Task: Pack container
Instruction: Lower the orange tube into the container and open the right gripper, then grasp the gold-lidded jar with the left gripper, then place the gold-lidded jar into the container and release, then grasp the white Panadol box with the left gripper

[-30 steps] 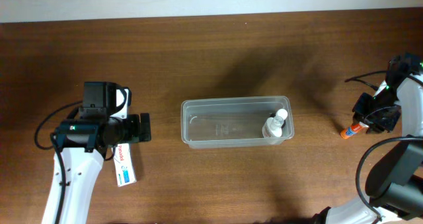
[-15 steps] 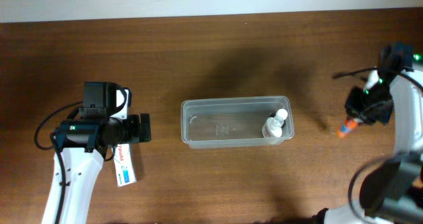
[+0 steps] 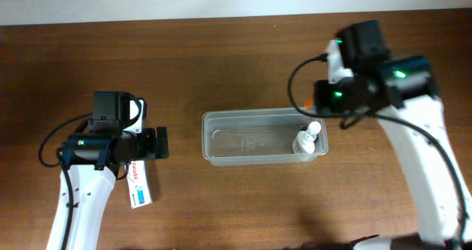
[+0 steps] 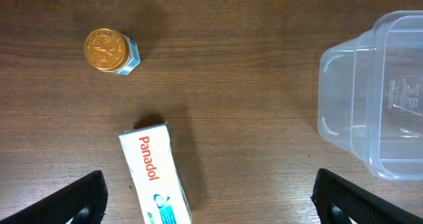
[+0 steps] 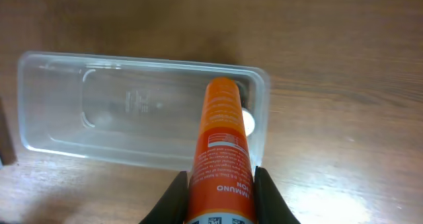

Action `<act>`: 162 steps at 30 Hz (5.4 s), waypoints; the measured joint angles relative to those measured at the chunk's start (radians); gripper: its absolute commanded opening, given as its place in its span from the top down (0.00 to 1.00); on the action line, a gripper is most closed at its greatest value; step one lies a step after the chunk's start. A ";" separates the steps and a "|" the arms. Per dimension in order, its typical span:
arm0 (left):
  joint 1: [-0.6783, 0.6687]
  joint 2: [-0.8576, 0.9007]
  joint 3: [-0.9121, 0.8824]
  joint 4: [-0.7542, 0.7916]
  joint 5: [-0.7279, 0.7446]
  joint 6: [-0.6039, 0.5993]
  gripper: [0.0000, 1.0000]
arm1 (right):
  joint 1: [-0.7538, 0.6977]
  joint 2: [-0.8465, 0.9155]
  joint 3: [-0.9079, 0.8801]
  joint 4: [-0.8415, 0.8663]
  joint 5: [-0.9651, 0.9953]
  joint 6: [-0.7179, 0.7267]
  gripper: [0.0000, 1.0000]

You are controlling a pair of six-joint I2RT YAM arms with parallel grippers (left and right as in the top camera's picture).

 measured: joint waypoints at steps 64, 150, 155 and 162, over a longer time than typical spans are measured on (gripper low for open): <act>0.241 0.538 0.117 0.230 -0.055 -0.109 0.01 | -0.490 -0.035 -0.235 -0.048 0.000 -0.053 0.28; -0.474 0.325 0.284 0.066 -0.070 -0.378 0.24 | -0.490 -0.035 -0.236 -0.053 -0.031 -0.072 0.28; -0.234 0.100 0.295 -0.122 -0.137 -0.402 0.14 | -0.490 -0.035 -0.236 -0.053 -0.031 -0.072 0.28; -0.015 0.066 0.195 -0.200 -0.148 -0.418 0.07 | -0.490 -0.035 -0.236 -0.053 -0.031 -0.072 0.28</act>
